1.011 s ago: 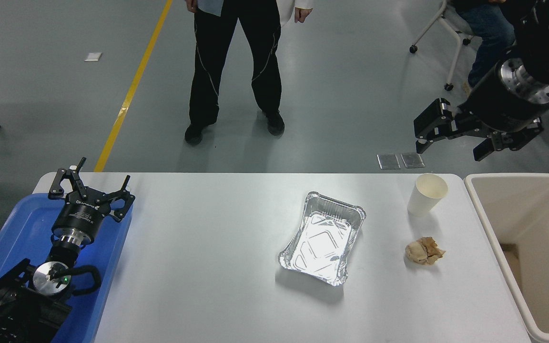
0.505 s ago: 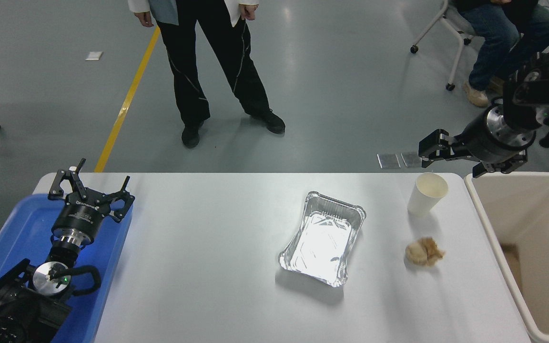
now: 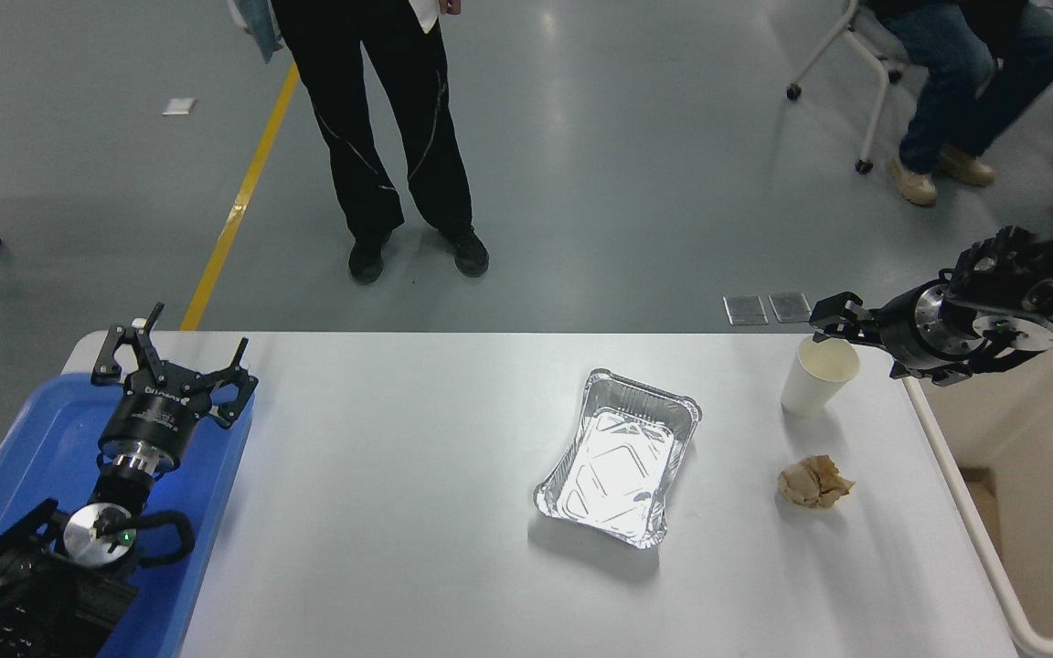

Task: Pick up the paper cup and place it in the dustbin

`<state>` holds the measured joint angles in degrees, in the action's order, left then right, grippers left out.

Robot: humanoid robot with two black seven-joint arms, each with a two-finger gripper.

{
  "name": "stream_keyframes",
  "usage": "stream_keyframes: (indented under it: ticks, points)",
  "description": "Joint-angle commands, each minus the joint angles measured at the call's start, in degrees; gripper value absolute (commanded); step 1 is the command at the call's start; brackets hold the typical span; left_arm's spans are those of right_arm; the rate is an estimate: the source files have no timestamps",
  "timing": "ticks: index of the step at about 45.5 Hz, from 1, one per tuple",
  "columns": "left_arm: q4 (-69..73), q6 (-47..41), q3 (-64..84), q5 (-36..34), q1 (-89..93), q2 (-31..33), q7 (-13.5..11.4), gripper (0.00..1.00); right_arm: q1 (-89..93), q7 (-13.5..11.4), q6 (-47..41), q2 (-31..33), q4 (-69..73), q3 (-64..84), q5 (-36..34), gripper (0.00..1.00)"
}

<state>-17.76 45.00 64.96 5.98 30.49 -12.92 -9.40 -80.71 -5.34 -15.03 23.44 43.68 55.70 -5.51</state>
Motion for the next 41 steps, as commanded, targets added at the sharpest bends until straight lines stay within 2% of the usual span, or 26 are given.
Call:
stream_keyframes:
  ticks: [1, 15, 25, 33, 41]
  points:
    - [0.0, 0.0, 0.0, 0.0, 0.01, 0.0, 0.0, 0.99, 7.67, 0.07, 6.14, -0.76, -5.79, -1.47, -3.89, 1.0]
    - [0.0, 0.0, 0.0, 0.0, 0.09, 0.0, 0.0, 0.99, 11.71, 0.07, 6.94, -5.15, -11.06, -7.79, -8.46, 1.0]
    - [0.0, 0.0, 0.0, 0.0, 0.09, 0.0, 0.0, 0.99, 14.53, -0.11, 8.34, -8.23, -16.25, -7.62, -7.5, 1.0]
    - [0.0, 0.0, -0.01, 0.0, 0.09, 0.0, 0.0, 0.99, 15.32, -0.72, 8.61, -8.23, -17.66, -7.44, -6.88, 0.91]
    - [0.0, 0.0, 0.0, 0.0, 0.09, 0.0, 0.0, 0.99, 15.94, -0.81, 8.7, -8.23, -17.75, -7.53, -6.88, 0.91]
